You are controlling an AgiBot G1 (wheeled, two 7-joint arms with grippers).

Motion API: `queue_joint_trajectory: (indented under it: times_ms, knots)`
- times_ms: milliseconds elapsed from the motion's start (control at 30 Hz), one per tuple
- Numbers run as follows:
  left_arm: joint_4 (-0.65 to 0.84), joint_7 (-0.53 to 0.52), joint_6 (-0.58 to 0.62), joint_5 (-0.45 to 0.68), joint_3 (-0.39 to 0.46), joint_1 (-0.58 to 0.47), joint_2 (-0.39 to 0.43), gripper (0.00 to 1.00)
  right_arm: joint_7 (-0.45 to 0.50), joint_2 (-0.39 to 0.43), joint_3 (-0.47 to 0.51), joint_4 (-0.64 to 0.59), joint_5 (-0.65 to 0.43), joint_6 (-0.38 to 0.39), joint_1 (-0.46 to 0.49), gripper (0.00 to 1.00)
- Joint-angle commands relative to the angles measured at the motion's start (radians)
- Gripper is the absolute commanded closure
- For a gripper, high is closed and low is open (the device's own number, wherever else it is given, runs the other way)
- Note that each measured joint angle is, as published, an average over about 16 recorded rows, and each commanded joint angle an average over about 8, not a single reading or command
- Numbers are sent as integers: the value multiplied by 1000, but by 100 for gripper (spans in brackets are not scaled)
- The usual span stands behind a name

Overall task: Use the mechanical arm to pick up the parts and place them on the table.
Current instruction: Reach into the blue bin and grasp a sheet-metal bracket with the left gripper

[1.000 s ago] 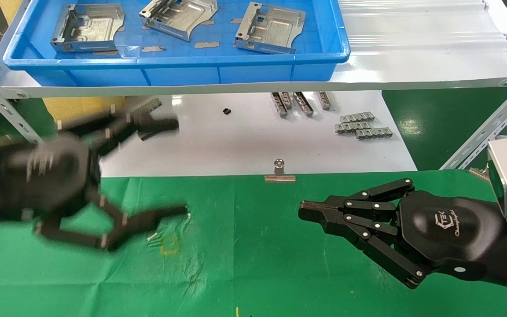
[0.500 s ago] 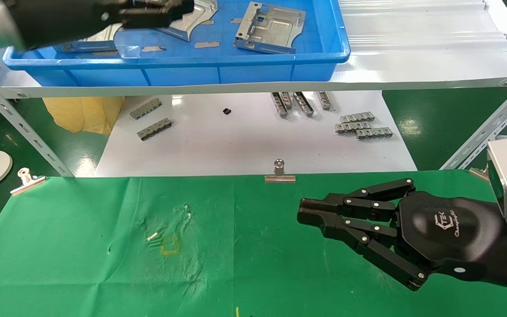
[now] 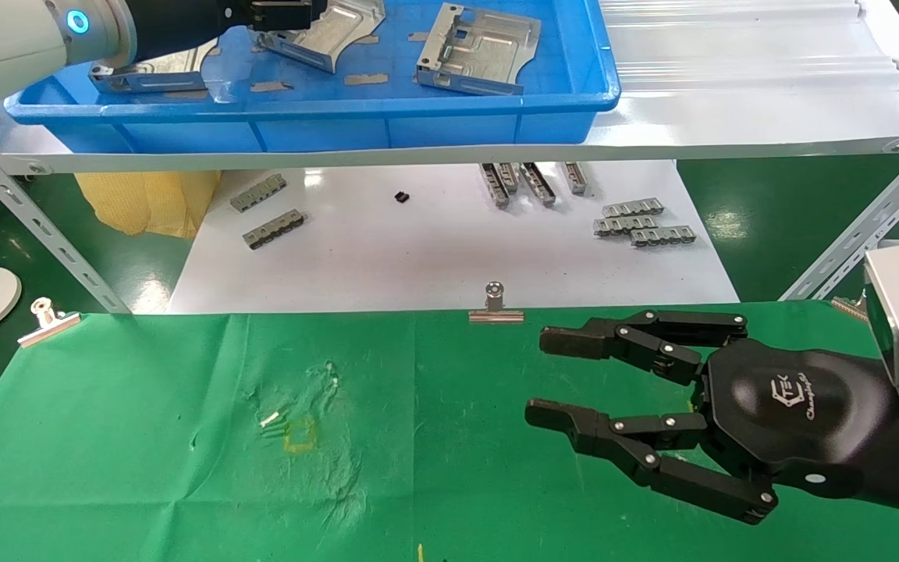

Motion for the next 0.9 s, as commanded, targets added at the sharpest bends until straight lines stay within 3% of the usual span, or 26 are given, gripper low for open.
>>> queue_joint_trajectory:
  times_ms: [33, 900]
  knots:
    - [21, 5, -23, 11, 7, -10, 14, 100, 0, 0, 0, 0, 0, 0, 0, 0]
    - [49, -87, -56, 45, 30, -9, 34, 100, 0, 0, 0, 0, 0, 0, 0, 0]
